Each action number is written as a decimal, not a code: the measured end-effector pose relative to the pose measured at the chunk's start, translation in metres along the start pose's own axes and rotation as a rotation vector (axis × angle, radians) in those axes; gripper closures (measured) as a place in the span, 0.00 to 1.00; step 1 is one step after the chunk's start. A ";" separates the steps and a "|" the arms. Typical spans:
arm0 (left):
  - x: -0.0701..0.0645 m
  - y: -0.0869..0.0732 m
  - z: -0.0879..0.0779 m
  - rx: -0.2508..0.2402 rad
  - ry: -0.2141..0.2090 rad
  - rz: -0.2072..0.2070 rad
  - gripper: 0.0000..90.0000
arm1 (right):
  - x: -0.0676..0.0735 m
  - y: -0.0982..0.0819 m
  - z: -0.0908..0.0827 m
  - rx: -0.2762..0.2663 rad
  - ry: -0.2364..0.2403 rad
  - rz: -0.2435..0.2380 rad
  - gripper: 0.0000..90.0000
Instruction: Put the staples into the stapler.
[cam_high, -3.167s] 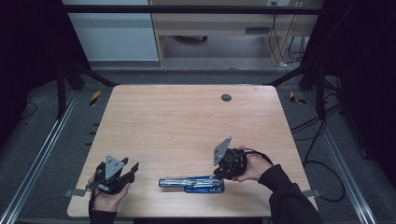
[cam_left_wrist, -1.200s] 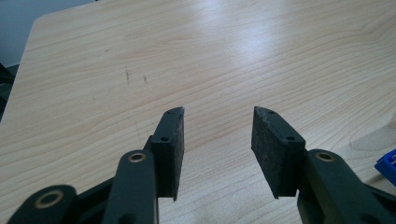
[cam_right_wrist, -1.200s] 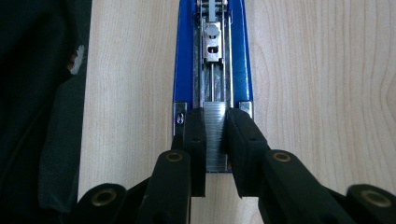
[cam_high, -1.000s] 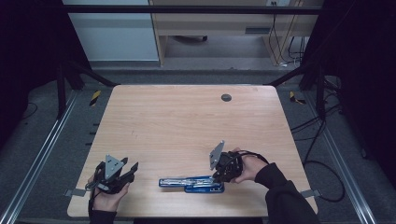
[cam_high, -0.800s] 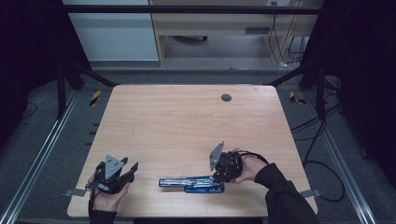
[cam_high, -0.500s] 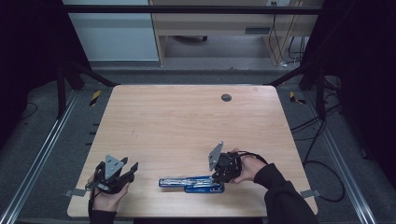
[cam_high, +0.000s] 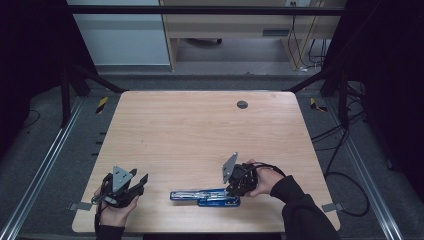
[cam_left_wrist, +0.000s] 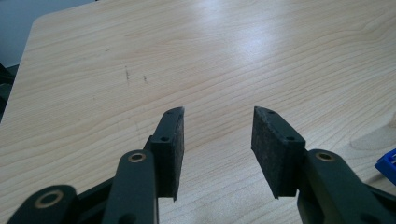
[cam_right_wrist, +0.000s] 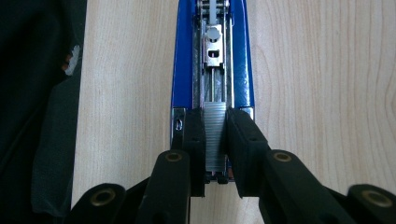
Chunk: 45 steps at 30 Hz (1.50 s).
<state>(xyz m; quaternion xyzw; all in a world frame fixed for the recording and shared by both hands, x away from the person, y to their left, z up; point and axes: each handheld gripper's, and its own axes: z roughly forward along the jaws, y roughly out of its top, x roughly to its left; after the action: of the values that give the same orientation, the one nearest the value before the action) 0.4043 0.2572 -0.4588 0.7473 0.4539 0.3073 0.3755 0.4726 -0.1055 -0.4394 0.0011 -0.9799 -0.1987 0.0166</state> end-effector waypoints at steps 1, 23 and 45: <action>0.000 0.000 0.000 0.000 0.000 0.000 0.60 | 0.000 0.000 0.000 0.001 -0.007 0.010 0.84; -0.001 0.001 -0.001 -0.008 -0.005 -0.004 0.61 | 0.003 -0.008 -0.012 -0.139 -0.070 0.075 0.77; -0.026 0.008 -0.005 -0.045 -0.102 0.018 0.80 | 0.038 -0.062 -0.023 -0.514 -0.368 0.427 0.95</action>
<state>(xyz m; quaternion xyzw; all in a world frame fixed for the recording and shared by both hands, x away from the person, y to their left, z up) 0.3935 0.2328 -0.4528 0.7574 0.4205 0.2824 0.4121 0.4355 -0.1720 -0.4412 -0.2429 -0.8629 -0.4269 -0.1191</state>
